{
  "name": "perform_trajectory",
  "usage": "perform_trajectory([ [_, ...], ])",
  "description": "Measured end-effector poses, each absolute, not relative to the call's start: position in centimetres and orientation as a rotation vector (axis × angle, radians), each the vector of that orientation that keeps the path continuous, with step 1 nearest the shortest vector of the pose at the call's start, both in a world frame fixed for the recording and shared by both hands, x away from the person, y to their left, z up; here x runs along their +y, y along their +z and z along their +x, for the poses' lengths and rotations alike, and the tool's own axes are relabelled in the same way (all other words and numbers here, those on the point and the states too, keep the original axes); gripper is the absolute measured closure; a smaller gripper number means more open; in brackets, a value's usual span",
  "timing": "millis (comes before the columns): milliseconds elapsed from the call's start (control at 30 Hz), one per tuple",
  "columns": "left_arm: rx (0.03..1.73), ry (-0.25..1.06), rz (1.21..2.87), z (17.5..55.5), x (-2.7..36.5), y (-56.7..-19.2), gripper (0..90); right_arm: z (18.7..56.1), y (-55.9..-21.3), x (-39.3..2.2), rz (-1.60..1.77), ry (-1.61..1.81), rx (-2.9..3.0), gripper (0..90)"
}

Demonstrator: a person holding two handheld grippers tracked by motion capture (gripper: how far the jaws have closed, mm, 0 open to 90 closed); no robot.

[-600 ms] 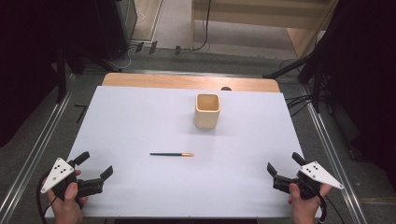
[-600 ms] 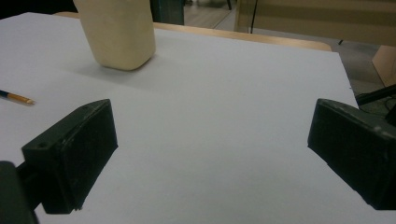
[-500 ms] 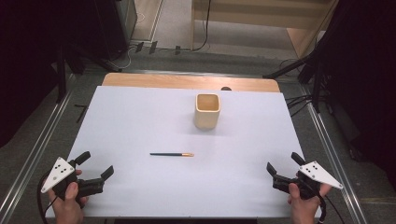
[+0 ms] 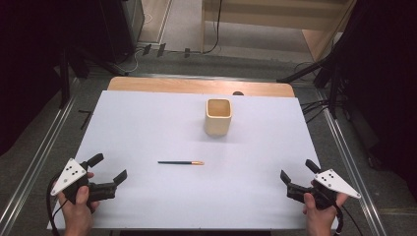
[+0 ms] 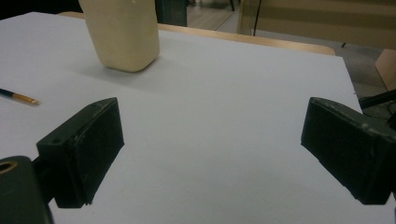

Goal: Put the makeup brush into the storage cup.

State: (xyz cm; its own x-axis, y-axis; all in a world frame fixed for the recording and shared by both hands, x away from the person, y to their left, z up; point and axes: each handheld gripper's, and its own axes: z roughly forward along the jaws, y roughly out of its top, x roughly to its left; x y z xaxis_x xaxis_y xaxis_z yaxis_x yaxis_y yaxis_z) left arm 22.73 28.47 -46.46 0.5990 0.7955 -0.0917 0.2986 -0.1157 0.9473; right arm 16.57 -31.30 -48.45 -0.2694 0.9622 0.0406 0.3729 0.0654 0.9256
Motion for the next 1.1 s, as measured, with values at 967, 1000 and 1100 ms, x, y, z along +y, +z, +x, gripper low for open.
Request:
perform_trajectory([
  [967, 0.788, 0.430, 1.814, 25.9, 22.2, -45.7, 0.0, 16.7, -48.5, -30.4, 1.317, 1.193, 1.764, 6.4],
  [1000, 0.782, 0.425, 1.822, 26.1, 22.0, -45.7, 0.0, 16.7, -48.5, -30.4, 1.314, 1.189, 1.766, 6.4],
  [1100, 0.773, 0.405, 1.829, 26.4, 21.4, -45.6, 0.0, 16.7, -48.5, -30.4, 1.313, 1.191, 1.765, 6.4],
])
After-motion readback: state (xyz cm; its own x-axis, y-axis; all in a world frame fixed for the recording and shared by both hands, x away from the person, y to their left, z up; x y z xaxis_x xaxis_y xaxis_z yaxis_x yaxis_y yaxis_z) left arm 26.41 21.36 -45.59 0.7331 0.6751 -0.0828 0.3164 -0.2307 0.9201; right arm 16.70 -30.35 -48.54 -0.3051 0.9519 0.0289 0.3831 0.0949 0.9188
